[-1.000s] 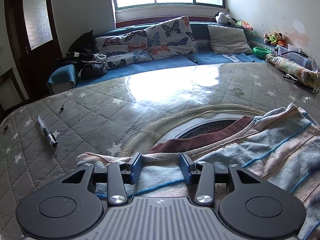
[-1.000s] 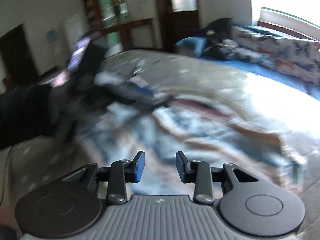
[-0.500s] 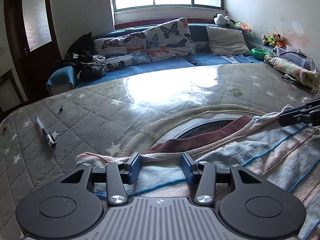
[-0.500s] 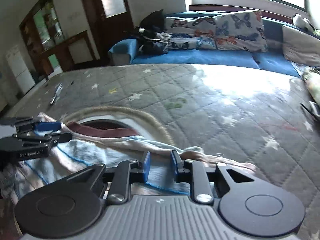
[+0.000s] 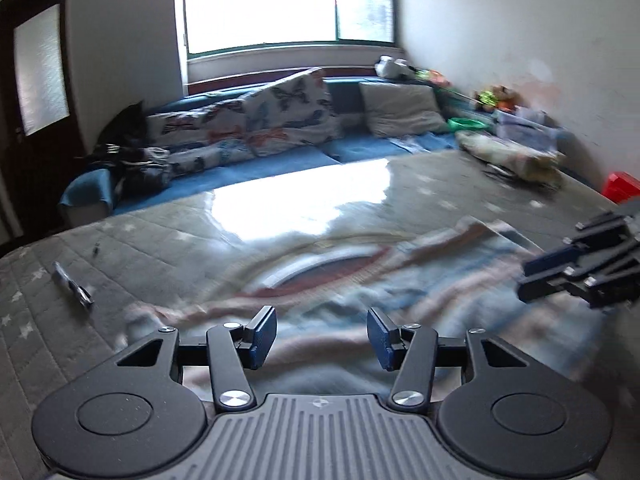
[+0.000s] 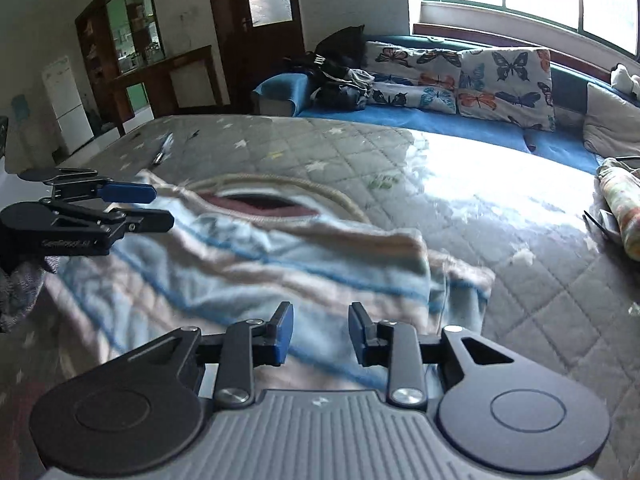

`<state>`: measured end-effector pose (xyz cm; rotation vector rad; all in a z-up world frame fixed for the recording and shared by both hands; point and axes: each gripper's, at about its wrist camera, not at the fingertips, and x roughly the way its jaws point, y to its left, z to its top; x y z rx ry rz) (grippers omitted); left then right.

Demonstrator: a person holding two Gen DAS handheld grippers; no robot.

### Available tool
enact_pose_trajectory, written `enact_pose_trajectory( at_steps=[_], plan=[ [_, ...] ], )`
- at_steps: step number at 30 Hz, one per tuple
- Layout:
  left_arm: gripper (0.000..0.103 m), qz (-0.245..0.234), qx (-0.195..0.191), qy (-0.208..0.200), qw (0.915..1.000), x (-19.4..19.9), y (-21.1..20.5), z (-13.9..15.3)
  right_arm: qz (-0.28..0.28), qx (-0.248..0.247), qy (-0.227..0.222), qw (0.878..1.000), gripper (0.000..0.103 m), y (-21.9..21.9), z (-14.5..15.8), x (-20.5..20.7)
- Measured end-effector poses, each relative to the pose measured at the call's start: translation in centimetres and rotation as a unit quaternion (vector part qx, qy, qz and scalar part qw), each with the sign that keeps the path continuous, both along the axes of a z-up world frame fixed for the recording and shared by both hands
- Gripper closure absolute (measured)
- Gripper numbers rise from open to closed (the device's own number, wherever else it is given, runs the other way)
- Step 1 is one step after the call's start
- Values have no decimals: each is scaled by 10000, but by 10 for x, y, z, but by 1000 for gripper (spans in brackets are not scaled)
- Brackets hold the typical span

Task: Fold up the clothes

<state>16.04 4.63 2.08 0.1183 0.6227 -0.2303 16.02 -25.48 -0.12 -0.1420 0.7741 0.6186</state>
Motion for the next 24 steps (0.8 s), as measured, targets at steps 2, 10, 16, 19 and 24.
enact_pose_trajectory(
  at_steps=[2, 10, 16, 19, 24],
  plan=[
    [50, -92, -24, 69, 9999, -13, -3, -4, 44, -31, -5, 10000, 71, -4, -2, -12],
    [50, -98, -44, 271, 9996, -48, 5, -24, -35, -129, -169, 9998, 67, -31, -8, -49],
    [50, 102, -47, 311, 9995, -63, 25, -30, -154, -29, -167, 9997, 66, -47, -10, -57],
    [50, 299, -152, 299, 9990, -70, 40, -27, -158, -82, -194, 9997, 66, -46, -9, -58],
    [50, 614, -348, 291, 9971, -78, 66, -22, -178, -92, -171, 9997, 66, -46, -10, -57]
  ],
)
